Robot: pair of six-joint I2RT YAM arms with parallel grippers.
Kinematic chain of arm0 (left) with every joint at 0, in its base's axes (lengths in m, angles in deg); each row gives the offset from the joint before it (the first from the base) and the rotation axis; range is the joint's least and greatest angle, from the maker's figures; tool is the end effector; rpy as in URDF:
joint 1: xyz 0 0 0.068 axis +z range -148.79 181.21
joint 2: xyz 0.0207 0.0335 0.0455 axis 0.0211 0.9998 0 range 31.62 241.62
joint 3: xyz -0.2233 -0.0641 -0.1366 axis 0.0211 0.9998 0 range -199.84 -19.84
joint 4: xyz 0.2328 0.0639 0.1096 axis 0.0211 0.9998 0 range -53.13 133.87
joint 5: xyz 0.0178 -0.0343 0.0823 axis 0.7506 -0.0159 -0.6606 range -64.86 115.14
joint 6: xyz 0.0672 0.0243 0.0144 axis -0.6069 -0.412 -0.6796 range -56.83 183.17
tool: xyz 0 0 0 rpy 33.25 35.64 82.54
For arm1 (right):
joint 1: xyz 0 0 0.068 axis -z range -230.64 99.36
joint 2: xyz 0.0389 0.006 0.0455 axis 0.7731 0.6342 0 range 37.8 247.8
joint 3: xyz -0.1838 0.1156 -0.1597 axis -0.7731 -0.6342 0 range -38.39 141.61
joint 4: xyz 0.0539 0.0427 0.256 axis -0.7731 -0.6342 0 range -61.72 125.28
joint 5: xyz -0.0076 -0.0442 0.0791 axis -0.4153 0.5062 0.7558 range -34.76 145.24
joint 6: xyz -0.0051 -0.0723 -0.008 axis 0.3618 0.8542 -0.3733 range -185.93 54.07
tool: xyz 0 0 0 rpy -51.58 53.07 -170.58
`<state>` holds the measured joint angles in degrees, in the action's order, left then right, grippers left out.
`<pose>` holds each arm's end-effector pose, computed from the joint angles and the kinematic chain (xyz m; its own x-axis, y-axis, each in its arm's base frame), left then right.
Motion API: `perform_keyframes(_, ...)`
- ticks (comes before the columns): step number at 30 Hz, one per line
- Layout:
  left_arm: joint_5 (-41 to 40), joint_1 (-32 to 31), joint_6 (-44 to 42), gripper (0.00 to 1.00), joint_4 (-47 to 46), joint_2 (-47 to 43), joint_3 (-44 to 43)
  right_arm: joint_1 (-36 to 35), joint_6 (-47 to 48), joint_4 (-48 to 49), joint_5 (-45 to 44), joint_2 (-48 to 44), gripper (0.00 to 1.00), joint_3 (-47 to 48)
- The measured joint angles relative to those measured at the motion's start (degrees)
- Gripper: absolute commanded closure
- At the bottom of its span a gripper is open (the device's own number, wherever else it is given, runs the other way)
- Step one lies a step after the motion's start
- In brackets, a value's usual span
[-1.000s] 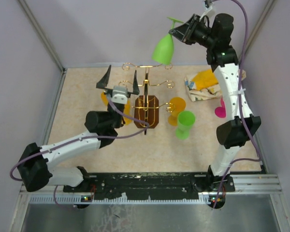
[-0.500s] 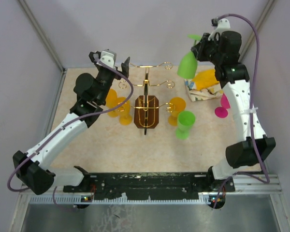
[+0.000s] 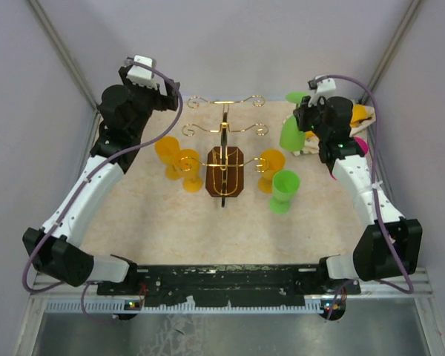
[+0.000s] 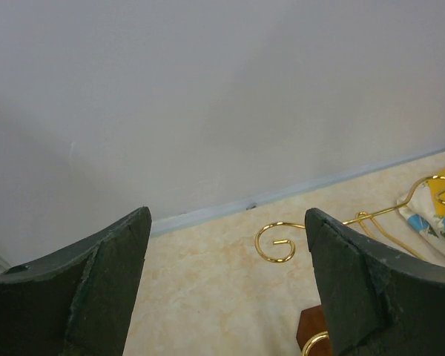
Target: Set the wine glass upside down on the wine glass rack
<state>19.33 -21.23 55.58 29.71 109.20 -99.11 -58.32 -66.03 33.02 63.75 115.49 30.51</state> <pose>0.3200 -0.1255 0.4559 0.1790 0.0682 -0.9815 0.2661 0.9571 0.1151 0.3467 0.0558 0.3637 -0.1905 -0.0240 -0.9814 -0.2758 0.9607 0.0301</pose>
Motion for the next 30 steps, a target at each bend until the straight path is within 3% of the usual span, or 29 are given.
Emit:
perform_keyframes(13,6.5,3.9,2.9,0.11,4.9,1.1,0.5,0.0,1.2,23.1,8.3,0.0,1.00,-10.4)
perform_keyframes(30,6.3,4.7,2.9,0.10,5.0,1.1,1.1,-1.7,1.0,35.3,13.7,5.2,1.00,-15.4)
